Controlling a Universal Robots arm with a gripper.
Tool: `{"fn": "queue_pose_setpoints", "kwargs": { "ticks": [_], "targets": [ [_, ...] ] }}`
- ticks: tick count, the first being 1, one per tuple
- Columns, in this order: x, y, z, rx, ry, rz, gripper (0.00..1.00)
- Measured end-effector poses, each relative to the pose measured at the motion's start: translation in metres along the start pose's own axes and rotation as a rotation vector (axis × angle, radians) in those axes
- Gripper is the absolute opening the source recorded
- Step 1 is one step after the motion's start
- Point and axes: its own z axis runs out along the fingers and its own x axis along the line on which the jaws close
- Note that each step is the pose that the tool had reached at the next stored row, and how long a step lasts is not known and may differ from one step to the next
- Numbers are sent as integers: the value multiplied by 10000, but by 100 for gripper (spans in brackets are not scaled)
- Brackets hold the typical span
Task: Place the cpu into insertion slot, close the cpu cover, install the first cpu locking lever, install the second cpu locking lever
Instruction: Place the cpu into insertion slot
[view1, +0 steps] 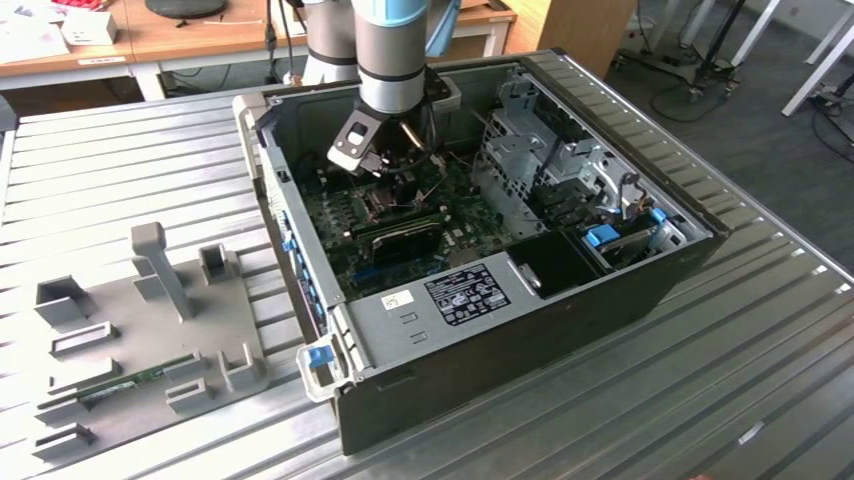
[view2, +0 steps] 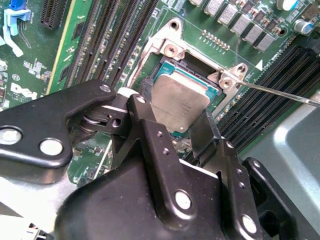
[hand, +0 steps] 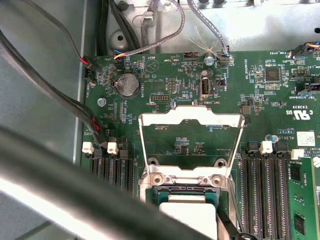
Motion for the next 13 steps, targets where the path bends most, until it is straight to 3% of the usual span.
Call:
{"fn": "queue_pose_setpoints", "kwargs": {
  "ticks": [1, 13],
  "targets": [
    [0, 0, 0, -1, 1, 0, 54],
    [1, 2, -15, -4, 6, 0, 54]
  ]
}}
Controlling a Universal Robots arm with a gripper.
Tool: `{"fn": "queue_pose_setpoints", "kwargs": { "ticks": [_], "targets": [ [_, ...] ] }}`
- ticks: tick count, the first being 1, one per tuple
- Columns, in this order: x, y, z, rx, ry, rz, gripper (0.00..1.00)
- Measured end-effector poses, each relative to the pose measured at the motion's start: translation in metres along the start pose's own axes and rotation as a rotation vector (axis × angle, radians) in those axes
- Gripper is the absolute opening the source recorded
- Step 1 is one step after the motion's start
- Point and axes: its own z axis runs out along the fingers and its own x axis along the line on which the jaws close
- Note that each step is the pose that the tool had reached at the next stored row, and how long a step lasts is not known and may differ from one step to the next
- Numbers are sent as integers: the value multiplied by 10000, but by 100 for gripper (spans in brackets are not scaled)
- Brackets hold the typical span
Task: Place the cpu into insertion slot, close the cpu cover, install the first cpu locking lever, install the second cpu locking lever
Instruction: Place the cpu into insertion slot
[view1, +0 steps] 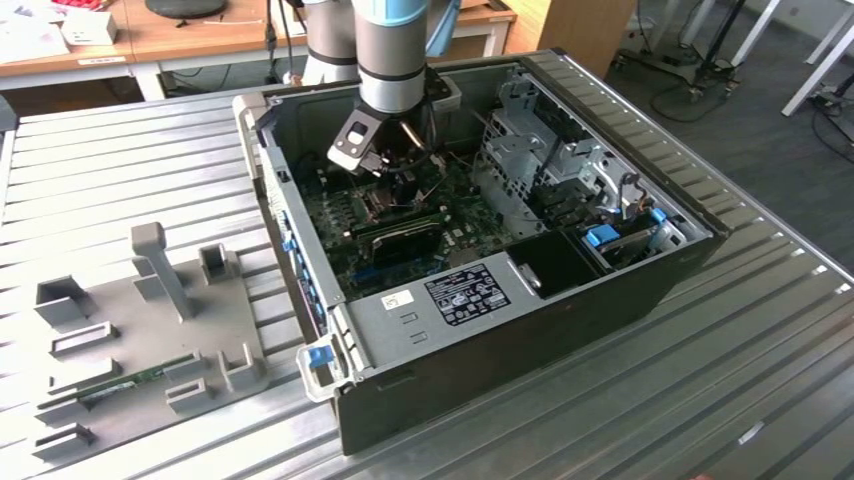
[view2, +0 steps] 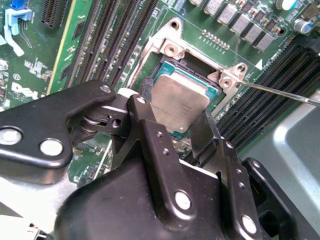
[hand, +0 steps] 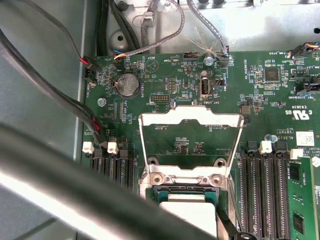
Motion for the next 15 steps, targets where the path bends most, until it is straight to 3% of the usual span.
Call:
{"fn": "queue_pose_setpoints", "kwargs": {
  "ticks": [15],
  "targets": [
    [0, 0, 0, 2, -3, 4, 54]
  ]
}}
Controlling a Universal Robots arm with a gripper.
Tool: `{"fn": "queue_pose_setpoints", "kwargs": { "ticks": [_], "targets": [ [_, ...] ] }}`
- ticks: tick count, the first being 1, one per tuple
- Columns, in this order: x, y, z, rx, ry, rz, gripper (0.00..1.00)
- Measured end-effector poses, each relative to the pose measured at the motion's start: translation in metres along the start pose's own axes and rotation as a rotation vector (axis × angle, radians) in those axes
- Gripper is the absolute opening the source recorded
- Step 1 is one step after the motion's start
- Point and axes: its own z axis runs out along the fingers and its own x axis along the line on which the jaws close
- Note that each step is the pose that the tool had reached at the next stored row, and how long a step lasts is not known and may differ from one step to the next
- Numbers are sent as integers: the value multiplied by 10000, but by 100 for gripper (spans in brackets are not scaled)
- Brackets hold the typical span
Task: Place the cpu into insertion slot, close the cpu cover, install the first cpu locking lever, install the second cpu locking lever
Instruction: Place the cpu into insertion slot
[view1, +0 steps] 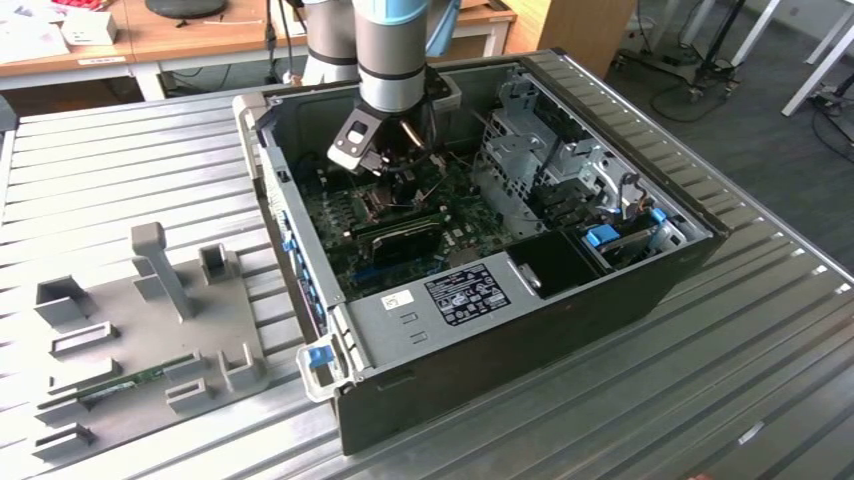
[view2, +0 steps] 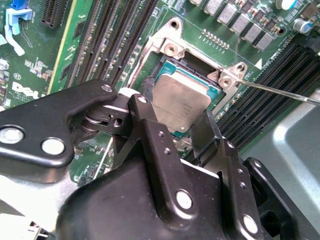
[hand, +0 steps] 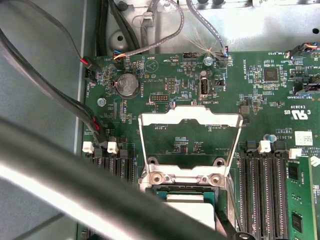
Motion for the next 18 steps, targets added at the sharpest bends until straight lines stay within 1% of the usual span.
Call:
{"fn": "queue_pose_setpoints", "kwargs": {
  "ticks": [18],
  "targets": [
    [0, 3, 9, -5, -5, 110, 54]
  ]
}}
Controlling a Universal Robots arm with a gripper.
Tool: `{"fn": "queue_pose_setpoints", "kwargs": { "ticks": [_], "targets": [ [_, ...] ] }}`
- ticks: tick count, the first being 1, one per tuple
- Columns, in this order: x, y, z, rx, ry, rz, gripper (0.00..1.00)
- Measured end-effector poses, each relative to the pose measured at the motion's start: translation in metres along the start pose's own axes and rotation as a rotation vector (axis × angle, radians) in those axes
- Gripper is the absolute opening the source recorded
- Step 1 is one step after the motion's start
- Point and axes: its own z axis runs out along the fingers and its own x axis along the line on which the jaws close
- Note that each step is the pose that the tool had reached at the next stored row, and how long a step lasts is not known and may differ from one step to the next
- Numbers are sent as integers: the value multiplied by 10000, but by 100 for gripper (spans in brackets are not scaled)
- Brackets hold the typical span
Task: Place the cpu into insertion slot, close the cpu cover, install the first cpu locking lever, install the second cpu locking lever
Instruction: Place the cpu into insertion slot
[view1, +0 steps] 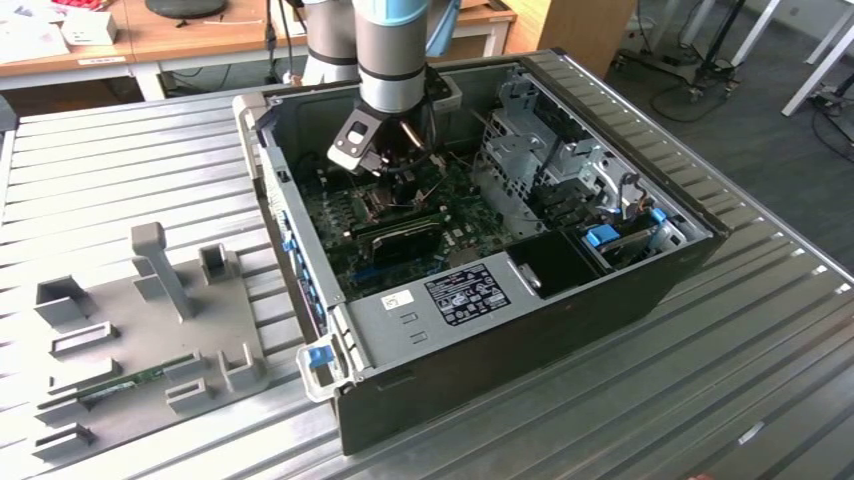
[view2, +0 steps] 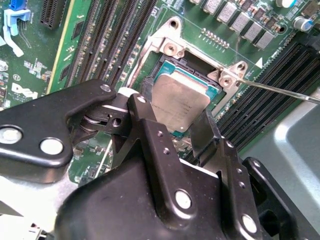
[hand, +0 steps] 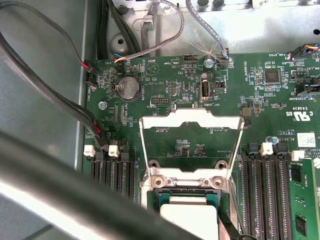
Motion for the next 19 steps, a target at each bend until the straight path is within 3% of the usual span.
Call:
{"fn": "queue_pose_setpoints", "kwargs": {
  "ticks": [19],
  "targets": [
    [0, 2, 4, -2, -6, 73, 55]
  ]
}}
